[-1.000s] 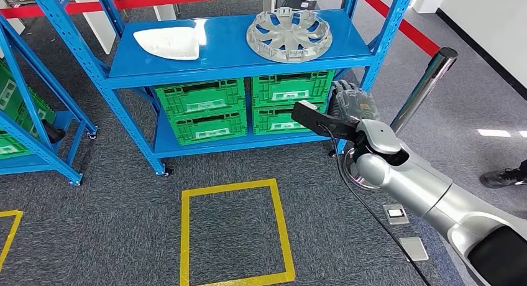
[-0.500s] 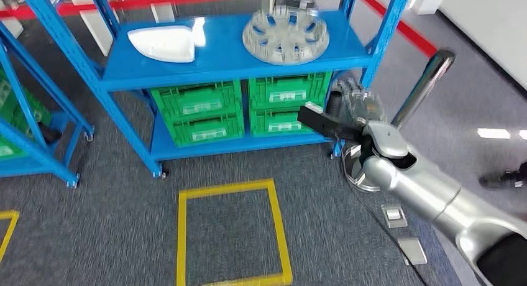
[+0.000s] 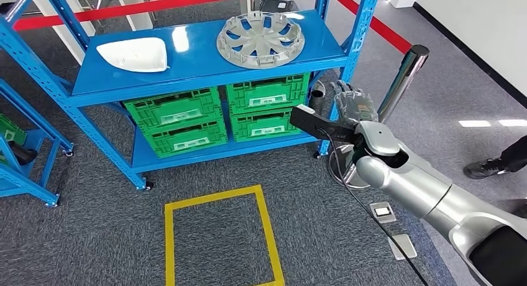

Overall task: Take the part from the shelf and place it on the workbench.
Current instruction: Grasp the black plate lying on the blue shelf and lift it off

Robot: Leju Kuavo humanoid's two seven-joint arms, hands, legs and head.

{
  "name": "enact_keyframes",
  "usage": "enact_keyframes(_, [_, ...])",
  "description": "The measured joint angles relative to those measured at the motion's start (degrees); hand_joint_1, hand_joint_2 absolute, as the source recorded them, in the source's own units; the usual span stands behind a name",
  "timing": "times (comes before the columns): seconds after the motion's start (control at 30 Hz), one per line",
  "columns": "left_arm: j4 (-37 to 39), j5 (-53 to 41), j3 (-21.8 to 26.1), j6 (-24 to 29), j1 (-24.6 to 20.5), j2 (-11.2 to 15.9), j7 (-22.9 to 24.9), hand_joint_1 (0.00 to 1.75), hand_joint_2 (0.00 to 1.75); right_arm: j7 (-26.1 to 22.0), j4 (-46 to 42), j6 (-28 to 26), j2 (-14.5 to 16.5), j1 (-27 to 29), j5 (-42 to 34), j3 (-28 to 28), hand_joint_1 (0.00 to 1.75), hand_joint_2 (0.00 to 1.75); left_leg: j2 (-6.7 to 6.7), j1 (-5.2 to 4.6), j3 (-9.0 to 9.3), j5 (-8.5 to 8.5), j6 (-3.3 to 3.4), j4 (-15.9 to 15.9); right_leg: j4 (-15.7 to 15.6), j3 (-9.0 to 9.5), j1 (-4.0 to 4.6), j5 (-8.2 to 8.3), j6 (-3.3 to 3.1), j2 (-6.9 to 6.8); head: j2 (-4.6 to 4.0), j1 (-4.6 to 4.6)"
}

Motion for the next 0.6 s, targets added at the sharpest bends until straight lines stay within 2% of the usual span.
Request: enact_keyframes(0.6, [0.0,0.0,0.0,0.0,0.0,0.0,0.0,0.0,0.0,0.0,0.0,0.0,0.0,0.0,0.0,0.0,0.0,0.0,0.0,0.08,-0.09,-0.01,-0.19,-0.3,0.6,0.02,0.07,-0.17,-0.45,0.03,0.0,0.09])
